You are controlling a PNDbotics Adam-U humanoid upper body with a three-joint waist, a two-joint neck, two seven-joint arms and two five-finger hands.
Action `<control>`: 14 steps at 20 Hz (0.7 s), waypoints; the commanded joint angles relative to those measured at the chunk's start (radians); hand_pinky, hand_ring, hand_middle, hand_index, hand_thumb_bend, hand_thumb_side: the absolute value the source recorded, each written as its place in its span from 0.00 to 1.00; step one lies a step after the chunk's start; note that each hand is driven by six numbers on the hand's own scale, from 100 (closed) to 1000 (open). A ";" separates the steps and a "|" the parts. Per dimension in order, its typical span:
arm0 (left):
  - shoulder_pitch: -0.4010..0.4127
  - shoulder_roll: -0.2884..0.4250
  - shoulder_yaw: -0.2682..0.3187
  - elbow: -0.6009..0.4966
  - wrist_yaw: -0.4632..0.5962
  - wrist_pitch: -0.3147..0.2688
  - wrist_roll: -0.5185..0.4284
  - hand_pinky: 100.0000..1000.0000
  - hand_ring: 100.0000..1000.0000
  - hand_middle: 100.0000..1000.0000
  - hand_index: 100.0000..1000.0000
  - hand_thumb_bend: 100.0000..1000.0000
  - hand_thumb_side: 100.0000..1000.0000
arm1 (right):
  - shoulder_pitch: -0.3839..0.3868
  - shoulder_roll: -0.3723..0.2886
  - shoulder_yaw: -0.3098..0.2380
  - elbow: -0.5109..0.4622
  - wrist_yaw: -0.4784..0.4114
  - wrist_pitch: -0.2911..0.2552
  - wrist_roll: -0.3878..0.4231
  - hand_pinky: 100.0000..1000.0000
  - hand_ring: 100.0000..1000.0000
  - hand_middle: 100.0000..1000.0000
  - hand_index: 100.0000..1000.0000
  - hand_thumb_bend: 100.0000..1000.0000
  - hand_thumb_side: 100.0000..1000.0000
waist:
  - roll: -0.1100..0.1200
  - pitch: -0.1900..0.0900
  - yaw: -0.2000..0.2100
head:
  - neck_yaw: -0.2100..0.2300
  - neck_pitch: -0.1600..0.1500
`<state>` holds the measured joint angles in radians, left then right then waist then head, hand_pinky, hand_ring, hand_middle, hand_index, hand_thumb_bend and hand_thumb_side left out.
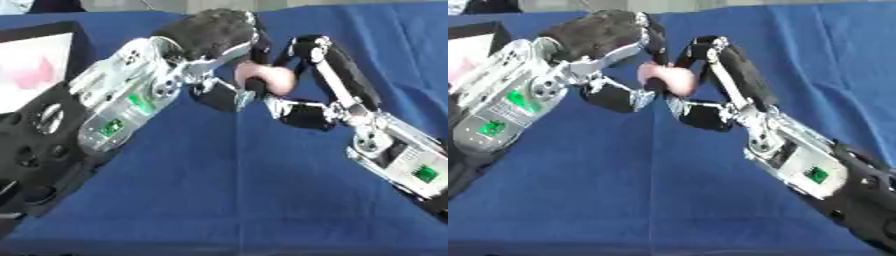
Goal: Pick up the objects with one hand, pass them to the other hand, and then place them into the box on the other side of the table.
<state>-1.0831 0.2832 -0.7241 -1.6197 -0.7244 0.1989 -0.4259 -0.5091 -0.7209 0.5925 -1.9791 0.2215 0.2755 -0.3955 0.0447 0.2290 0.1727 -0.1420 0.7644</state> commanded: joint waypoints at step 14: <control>-0.023 0.027 0.017 -0.042 -0.016 0.011 0.008 0.72 0.57 0.43 0.33 0.05 0.03 | 0.006 -0.019 -0.013 -0.021 0.083 0.094 0.080 0.55 0.82 0.75 0.81 0.09 0.24 | -0.008 -0.017 0.000 | -0.001 0.006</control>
<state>-1.0837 0.2900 -0.7229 -1.6399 -0.7362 0.2075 -0.4177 -0.4929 -0.7209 0.5957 -1.9845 0.2930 0.3598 -0.3228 0.0414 0.2290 0.1724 -0.1428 0.7644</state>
